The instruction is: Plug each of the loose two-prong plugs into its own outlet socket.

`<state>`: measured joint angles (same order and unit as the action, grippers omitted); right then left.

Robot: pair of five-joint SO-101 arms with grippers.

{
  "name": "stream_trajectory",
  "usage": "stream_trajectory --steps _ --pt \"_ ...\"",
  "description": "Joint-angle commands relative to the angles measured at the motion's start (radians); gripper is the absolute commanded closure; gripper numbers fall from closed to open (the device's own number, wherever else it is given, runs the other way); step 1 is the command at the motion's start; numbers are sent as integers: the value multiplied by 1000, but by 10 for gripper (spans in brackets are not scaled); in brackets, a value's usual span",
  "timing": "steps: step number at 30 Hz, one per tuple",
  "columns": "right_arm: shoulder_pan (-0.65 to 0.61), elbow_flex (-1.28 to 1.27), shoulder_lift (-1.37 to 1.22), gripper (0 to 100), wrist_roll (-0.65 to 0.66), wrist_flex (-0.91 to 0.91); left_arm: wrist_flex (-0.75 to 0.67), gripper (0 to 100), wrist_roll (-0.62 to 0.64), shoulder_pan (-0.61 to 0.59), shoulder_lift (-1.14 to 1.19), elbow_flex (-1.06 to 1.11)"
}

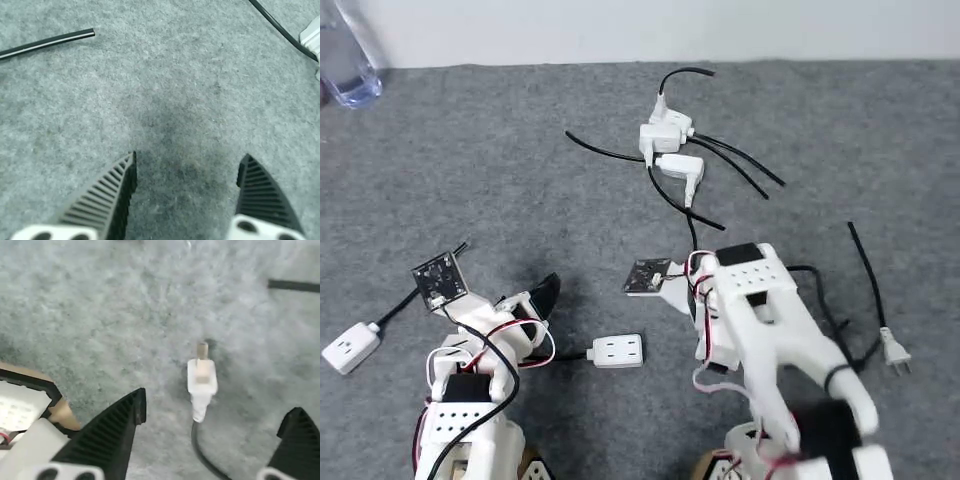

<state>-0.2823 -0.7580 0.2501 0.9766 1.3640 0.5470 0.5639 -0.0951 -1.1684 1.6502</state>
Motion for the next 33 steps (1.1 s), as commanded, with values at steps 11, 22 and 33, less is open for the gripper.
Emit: stream_trajectory --steps 11,22,33 --pt "153 63 133 597 72 -79 -31 694 -5 6 -11 -5" --pt "168 147 -125 597 84 -240 -31 694 -5 6 -11 -5" --pt "145 170 -196 597 86 -130 -31 694 -5 6 -11 -5"
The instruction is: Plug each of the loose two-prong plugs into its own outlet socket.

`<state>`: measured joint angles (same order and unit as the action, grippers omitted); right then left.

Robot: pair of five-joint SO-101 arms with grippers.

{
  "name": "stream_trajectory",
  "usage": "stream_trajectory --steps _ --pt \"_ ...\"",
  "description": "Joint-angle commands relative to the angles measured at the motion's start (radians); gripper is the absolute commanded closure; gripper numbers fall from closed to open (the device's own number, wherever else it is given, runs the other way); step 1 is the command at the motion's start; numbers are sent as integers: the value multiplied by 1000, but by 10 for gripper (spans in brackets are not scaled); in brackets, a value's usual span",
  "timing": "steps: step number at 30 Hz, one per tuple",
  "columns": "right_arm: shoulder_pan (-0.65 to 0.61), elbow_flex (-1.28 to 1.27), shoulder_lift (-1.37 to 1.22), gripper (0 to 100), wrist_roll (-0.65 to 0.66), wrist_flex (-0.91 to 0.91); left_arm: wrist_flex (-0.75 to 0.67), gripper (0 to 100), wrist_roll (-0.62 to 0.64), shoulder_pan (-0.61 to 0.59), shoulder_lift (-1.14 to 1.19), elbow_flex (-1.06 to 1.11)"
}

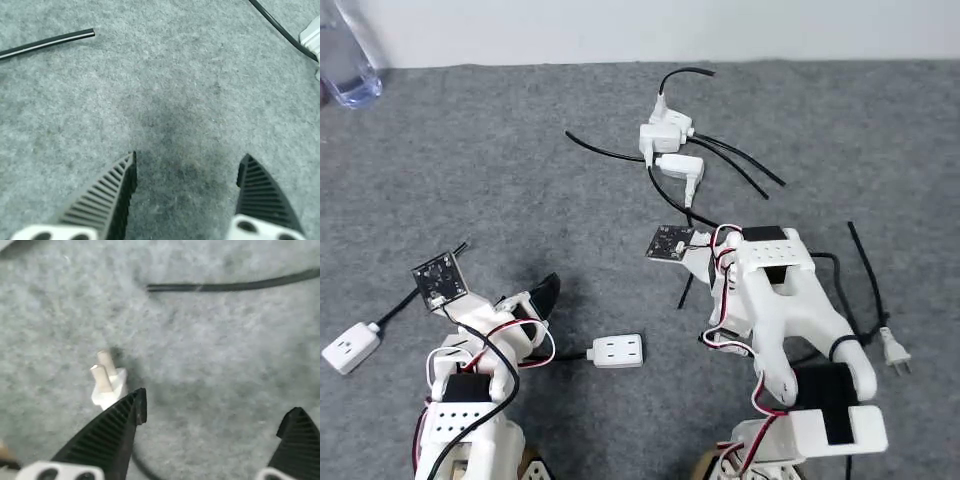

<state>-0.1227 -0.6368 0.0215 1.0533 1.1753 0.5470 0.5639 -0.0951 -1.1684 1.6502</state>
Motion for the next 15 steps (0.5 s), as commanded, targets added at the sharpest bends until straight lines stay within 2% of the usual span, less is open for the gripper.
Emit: stream_trajectory --steps 1,6,15 --pt "-21 48 48 597 8 81 -31 694 -5 6 -11 -5" --pt "-67 11 110 597 3 160 -31 694 -5 6 -11 -5" --pt "-139 -132 124 597 -32 91 -31 694 -5 6 -11 -5"
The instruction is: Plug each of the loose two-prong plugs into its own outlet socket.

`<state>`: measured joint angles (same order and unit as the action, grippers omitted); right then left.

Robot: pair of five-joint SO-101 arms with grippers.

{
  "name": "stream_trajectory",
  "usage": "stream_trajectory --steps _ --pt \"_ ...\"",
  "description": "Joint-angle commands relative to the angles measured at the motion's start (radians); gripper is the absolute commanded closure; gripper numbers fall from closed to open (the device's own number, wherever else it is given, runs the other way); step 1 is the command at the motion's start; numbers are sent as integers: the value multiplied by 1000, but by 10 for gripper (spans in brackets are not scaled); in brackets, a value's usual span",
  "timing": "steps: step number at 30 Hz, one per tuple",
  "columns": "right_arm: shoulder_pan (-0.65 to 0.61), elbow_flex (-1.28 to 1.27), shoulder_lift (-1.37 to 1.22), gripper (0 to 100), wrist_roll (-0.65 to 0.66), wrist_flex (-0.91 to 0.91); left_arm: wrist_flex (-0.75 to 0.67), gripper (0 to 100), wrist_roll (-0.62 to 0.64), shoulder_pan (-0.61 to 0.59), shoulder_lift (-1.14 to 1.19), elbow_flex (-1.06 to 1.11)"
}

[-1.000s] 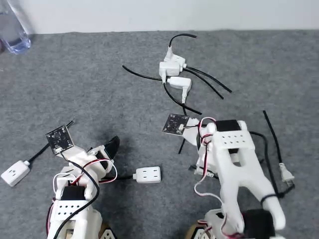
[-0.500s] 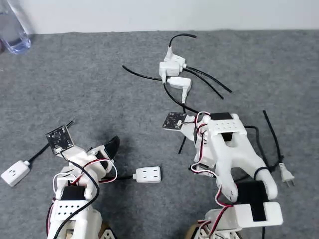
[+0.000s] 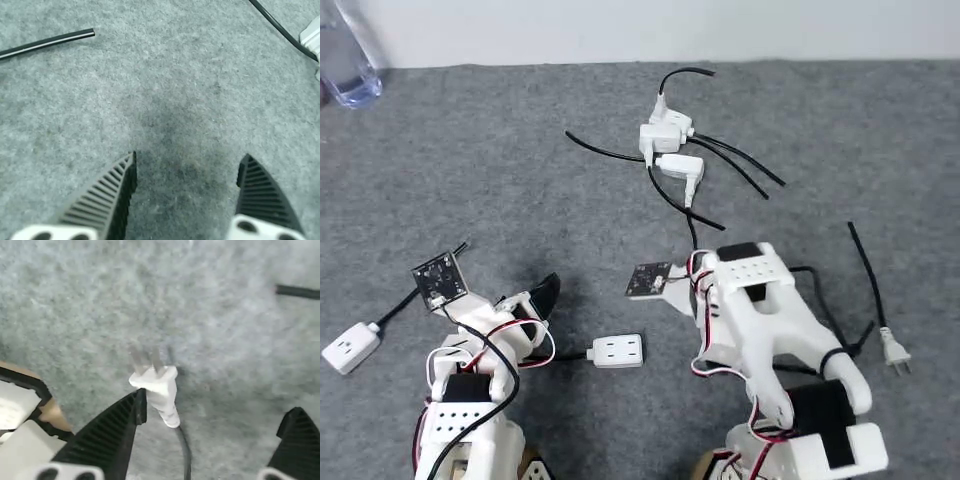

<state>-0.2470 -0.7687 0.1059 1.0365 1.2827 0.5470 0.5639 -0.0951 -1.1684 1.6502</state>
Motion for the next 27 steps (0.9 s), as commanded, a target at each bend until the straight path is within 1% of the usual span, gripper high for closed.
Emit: stream_trajectory --steps 1,5,8,14,21,27 --pt "-15 -6 39 597 -15 -16 -31 694 -5 6 -11 -5" --pt "-5 21 50 597 -15 2 -31 694 -5 6 -11 -5" --pt "-18 54 88 597 -11 68 -31 694 -5 6 -11 -5" --pt "-39 23 137 597 -6 107 -31 694 -5 6 -11 -5" --pt "-30 -69 140 597 103 96 -31 694 -5 6 -11 -5" --pt "62 -103 140 598 215 84 -31 694 -5 6 -11 -5"
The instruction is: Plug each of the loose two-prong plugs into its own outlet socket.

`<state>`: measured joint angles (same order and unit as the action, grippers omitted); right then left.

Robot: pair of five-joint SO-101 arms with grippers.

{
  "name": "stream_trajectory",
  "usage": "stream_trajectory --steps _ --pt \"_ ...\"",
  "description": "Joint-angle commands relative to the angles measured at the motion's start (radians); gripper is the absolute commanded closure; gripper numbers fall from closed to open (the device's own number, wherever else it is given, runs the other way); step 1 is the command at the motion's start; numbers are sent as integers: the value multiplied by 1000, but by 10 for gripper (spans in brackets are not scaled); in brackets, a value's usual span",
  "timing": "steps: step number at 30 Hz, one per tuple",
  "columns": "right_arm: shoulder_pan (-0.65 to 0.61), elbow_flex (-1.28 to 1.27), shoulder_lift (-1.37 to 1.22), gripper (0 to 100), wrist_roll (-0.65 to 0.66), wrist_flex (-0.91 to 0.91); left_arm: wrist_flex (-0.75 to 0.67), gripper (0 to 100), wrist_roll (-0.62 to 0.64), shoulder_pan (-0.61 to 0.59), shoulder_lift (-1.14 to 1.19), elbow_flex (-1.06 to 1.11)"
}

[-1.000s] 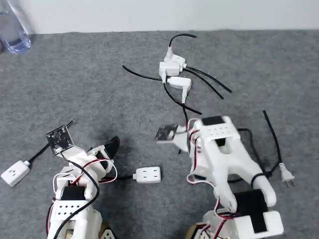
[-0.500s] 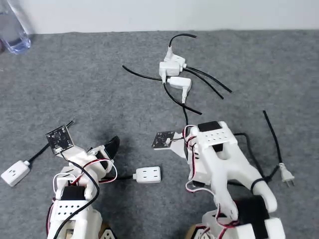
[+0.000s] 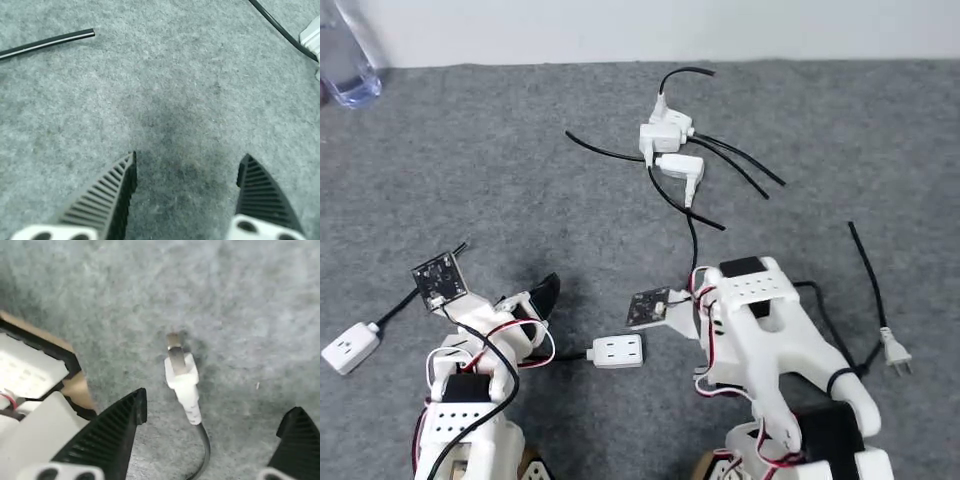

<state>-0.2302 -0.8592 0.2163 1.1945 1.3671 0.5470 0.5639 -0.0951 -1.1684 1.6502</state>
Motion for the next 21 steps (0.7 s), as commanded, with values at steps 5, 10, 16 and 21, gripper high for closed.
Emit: stream_trajectory --steps 5,10,16,21 --pt "61 -109 30 667 160 -25 -58 694 -5 6 -11 -1" --pt "61 -147 30 714 175 -76 -86 694 -5 5 -11 12" --pt "-27 -144 36 714 135 -58 -86 694 -5 5 -11 12" --pt "-173 -120 160 714 17 -10 -86 694 -5 5 -11 12"
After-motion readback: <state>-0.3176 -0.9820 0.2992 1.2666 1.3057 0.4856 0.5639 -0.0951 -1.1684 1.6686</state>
